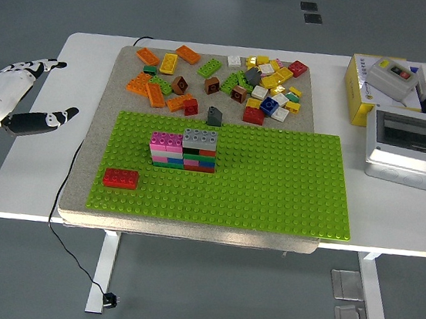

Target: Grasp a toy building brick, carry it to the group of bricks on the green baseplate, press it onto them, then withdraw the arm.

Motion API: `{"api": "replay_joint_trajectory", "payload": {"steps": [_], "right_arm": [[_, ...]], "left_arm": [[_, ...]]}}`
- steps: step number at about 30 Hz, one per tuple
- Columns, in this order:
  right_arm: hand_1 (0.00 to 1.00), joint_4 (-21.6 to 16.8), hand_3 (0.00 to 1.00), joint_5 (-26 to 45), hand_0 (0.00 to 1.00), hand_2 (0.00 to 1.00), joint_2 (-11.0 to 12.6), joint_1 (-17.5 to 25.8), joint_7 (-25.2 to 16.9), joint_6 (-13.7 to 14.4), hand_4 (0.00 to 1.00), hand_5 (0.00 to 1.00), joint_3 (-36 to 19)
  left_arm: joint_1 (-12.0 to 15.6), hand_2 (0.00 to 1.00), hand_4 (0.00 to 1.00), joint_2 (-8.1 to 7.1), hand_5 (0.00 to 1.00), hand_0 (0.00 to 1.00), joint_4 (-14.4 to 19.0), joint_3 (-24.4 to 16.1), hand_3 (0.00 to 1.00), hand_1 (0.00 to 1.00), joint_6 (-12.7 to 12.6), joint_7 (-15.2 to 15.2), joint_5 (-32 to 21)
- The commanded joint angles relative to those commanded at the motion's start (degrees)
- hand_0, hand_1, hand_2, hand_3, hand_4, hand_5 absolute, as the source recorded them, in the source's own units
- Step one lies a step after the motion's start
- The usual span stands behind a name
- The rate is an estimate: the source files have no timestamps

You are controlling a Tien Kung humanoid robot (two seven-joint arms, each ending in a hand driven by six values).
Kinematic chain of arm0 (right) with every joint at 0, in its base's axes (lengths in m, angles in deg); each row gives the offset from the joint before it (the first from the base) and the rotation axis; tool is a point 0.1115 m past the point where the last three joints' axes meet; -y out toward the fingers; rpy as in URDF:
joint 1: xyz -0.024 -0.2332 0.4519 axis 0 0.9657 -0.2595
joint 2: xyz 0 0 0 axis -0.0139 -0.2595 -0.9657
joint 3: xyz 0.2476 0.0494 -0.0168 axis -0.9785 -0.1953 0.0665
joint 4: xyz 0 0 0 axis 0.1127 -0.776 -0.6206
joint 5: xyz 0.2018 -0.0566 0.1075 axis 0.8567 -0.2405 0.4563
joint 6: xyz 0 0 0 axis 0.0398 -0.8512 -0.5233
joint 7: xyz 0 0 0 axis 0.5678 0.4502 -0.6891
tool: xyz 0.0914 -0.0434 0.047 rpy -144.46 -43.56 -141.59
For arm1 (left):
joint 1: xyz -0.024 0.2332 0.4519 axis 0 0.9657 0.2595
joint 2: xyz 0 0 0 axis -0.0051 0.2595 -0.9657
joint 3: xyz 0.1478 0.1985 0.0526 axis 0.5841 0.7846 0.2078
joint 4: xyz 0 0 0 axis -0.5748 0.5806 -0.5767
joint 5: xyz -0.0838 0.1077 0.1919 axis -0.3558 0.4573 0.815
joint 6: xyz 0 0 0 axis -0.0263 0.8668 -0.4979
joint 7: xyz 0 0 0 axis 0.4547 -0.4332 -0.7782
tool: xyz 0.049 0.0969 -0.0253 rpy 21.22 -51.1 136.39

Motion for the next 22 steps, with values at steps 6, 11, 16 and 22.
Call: {"api": "replay_joint_trajectory", "payload": {"steps": [6, 11, 16, 22], "right_arm": [[0.712, 0.0, 0.684, 2.1, 0.717, 0.739, 0.0, 0.2, -1.4, -0.2, 0.386, 0.816, 1.8], [0.711, 0.0, 0.684, 0.8, 0.716, 0.736, -0.4, 0.7, -1.5, 0.0, 0.387, 0.808, 0.9], [0.711, 0.0, 0.684, -1.5, 0.716, 0.736, -0.7, 0.6, -1.3, 0.3, 0.387, 0.808, -0.1], [0.711, 0.0, 0.684, -2.1, 0.716, 0.736, -0.9, 0.4, -1.4, 0.6, 0.387, 0.808, -0.6]], "left_arm": [[5.2, 0.973, 0.787, 5.84, 0.593, 0.972, -0.1, -6.8, 0.917, 0.922, -0.4, 0.2, 0.9], [7.4, 0.973, 0.786, 9.71, 0.595, 0.973, -0.9, -10.8, 0.916, 0.921, -0.5, 0.2, 1.2], [7.7, 0.973, 0.785, 10.31, 0.595, 0.974, -1.0, -11.7, 0.913, 0.921, -0.5, 0.2, 0.9], [7.5, 0.973, 0.785, 9.63, 0.595, 0.974, -0.5, -11.3, 0.913, 0.921, -0.4, 0.2, -0.3]]}}
